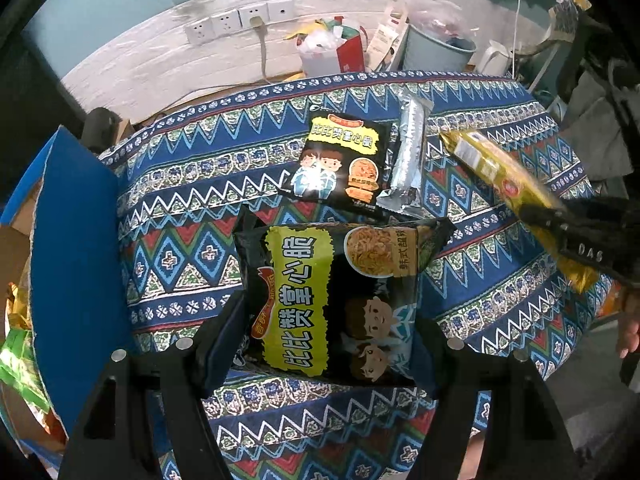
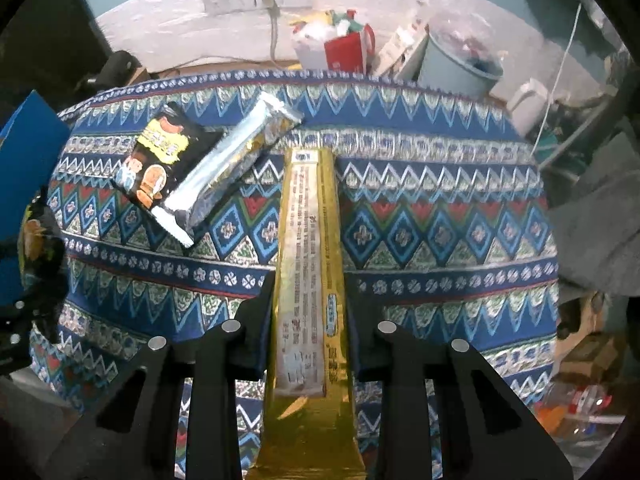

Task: Organize snacks
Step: 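Lift both held snacks and carry them over the cardboard box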

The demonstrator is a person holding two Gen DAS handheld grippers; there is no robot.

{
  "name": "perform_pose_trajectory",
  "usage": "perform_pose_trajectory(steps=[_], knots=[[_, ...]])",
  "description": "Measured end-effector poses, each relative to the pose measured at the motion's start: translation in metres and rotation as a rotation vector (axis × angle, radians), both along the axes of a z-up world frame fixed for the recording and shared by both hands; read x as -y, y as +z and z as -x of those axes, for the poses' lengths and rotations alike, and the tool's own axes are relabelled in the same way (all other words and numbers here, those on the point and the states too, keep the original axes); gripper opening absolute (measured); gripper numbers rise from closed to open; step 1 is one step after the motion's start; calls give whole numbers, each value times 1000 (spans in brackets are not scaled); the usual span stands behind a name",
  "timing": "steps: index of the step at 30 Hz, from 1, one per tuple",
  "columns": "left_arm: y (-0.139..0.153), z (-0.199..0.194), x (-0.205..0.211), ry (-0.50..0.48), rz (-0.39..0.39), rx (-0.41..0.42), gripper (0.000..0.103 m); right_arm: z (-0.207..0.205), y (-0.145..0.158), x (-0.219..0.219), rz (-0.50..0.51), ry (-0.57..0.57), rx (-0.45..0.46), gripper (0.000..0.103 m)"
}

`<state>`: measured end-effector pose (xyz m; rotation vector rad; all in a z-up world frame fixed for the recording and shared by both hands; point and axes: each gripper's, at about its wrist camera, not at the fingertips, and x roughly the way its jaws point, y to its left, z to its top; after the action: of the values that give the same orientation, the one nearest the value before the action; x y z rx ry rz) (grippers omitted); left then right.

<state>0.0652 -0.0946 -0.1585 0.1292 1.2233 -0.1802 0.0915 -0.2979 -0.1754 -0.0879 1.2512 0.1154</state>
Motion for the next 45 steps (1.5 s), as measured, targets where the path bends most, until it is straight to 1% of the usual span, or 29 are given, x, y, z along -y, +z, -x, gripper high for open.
perform_pose_trajectory(steps=[2, 7, 11, 13, 15, 19, 21, 23, 25, 27, 30, 36, 45], knots=[[-2, -1, -1, 2, -1, -5, 74, 5, -7, 1, -6, -13, -24, 27], [-9, -7, -4, 12, -8, -15, 74, 7, -24, 2, 14, -19, -62, 27], [-11, -11, -9, 25, -3, -18, 74, 1, -31, 4, 8, -37, -62, 28], [-11, -13, -10, 29, -1, -20, 74, -4, -35, 3, 5, -35, -66, 33], [-12, -14, -12, 34, -1, -23, 74, -9, -41, 2, 7, -30, -69, 36], [-13, -15, -13, 37, 2, -29, 74, -19, -53, 0, 27, -27, -62, 38], [-13, -15, -14, 38, 1, -29, 74, -22, -55, -2, 33, -22, -37, 38], [-14, -15, -15, 41, 2, -32, 74, -24, -55, -4, 44, -11, -26, 31], [-13, -15, -16, 43, 3, -31, 74, -29, -56, -5, 57, -6, -19, 30], [-11, -15, -17, 45, 6, -28, 74, -28, -52, -9, 68, -3, -3, 30], [-6, -16, -19, 49, 13, -20, 74, -24, -37, -11, 75, -1, 19, 30], [11, -10, -24, 45, 29, 2, 74, -15, -9, -15, 48, 3, 30, 30], [41, 3, -40, 42, 18, 69, 74, -11, 33, -34, -2, 53, 87, 30]])
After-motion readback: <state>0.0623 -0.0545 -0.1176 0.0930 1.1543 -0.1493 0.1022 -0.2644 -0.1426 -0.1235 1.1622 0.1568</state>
